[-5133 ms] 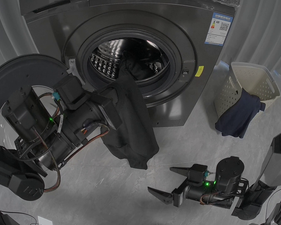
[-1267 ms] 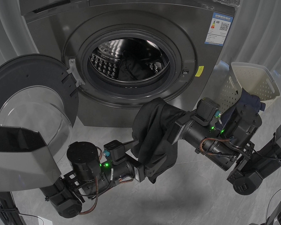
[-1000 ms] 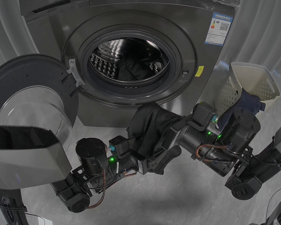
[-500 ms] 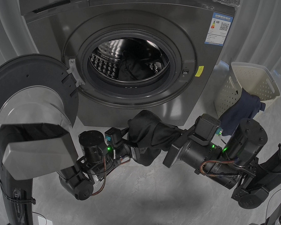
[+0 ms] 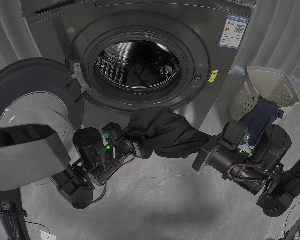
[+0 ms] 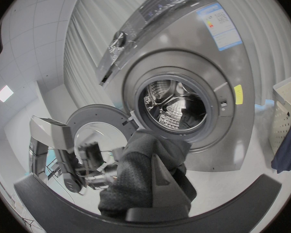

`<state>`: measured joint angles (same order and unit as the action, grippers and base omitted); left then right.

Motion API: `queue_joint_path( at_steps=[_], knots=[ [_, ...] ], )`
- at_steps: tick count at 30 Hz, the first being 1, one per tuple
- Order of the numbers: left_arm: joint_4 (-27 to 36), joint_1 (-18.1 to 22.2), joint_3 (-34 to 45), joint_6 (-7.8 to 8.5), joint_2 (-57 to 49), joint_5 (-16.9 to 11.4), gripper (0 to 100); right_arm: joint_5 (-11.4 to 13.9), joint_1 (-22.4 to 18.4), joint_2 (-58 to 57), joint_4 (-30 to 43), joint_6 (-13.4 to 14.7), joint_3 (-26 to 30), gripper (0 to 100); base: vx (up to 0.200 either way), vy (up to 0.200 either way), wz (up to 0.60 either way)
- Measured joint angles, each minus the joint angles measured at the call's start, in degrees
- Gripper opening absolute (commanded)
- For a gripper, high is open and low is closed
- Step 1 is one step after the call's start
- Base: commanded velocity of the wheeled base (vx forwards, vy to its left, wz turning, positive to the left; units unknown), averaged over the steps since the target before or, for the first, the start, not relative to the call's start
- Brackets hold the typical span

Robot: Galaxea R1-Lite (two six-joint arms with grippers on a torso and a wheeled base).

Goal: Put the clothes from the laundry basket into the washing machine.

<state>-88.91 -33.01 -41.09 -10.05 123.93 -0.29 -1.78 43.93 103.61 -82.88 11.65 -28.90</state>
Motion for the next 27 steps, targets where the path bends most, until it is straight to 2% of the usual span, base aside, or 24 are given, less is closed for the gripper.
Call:
queue_joint_path(
  at_steps=[5, 6, 10, 14, 17, 23, 27],
  knots=[
    [0.0, -0.7, 6.1, -0.68, -6.8, 0.0, 0, 0.0, -2.1, 2.6, -1.4, 0.6, 0.4, 0, 0.000, 0.000, 0.00],
    [0.0, -0.8, 7.6, -0.77, -8.4, 0.0, 0, -0.1, -2.2, 3.4, -1.7, 0.8, 0.2, 100, 0.000, 0.000, 0.00],
    [0.0, -1.3, 12.2, -1.01, -14.0, 0.6, 0, -2.1, -1.2, 5.7, -2.8, 2.4, -2.0, 100, 0.000, 0.000, 0.00],
    [0.1, -1.4, 15.3, -1.11, -17.8, 1.7, 0, -2.4, -0.1, 6.9, -3.3, 2.9, -1.3, 100, 0.000, 0.000, 0.00],
    [0.1, -1.2, 17.1, -1.30, -19.6, 2.0, 0, -1.0, 0.4, 7.1, -4.0, 3.1, 2.7, 100, 0.000, 0.000, 0.00],
    [0.1, -0.5, 20.9, -2.44, -21.9, 2.4, 0, 2.9, 1.1, 6.4, -4.9, 3.7, 14.4, 100, 0.000, 0.000, 0.00],
    [0.1, -0.2, 22.8, -2.56, -22.7, 2.6, 0, 4.0, -0.1, 5.3, -5.4, 4.0, 17.7, 100, 0.000, 0.000, 0.00]
  ],
)
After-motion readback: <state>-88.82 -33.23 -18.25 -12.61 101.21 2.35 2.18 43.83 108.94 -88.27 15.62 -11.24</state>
